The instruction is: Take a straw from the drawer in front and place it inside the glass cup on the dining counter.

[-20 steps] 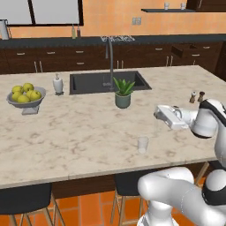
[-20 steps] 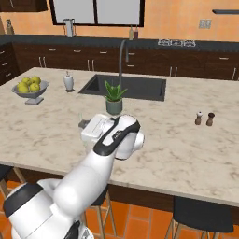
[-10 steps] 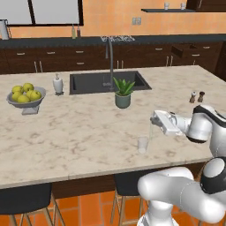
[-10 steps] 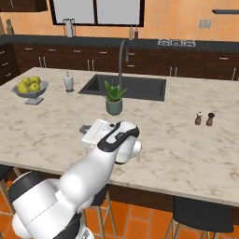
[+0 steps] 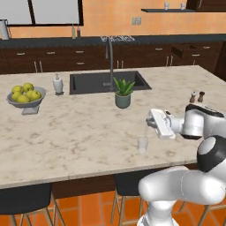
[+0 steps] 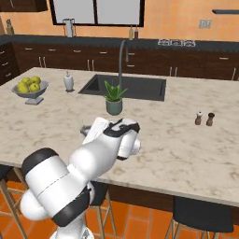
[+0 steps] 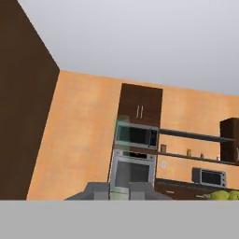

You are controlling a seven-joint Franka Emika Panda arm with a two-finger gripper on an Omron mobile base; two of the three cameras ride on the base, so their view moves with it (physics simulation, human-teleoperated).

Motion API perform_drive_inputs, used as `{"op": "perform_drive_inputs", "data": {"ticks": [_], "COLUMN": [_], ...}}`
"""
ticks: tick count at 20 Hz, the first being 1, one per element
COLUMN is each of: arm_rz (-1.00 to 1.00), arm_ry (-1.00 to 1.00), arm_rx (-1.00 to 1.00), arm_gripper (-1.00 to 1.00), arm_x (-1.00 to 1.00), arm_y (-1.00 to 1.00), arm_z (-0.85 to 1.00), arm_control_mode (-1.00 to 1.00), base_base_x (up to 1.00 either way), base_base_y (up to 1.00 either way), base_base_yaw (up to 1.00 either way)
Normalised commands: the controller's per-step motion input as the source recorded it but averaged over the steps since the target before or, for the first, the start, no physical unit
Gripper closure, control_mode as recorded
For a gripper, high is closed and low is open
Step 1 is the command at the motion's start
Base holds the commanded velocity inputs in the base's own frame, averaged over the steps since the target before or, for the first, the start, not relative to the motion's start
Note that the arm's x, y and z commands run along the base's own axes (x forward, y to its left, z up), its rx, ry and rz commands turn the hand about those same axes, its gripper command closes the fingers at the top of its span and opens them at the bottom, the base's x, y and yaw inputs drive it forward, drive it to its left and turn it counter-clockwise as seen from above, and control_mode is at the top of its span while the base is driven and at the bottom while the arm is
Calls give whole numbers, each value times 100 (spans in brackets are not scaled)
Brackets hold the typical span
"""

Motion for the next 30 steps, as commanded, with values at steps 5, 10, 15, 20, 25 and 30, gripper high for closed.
{"op": "perform_drive_inputs", "data": {"ticks": [5, 10, 15, 20, 25, 30], "arm_rz": [6, 4, 0, 0, 0, 0], "arm_ry": [-16, -5, 2, 12, 15, 10], "arm_rx": [0, 0, 0, 0, 0, 0], "arm_gripper": [100, 100, 100, 100, 100, 100], "arm_x": [16, 19, 9, 24, 20, 1], "arm_y": [0, 0, 0, -3, -8, -15], "arm_z": [-21, -22, -16, -11, -8, -3], "arm_control_mode": [-100, -100, -100, -100, -100, -100], "base_base_x": [0, 0, 0, 0, 0, 0], "base_base_y": [0, 0, 0, 0, 0, 0], "base_base_yaw": [0, 0, 0, 0, 0, 0]}}
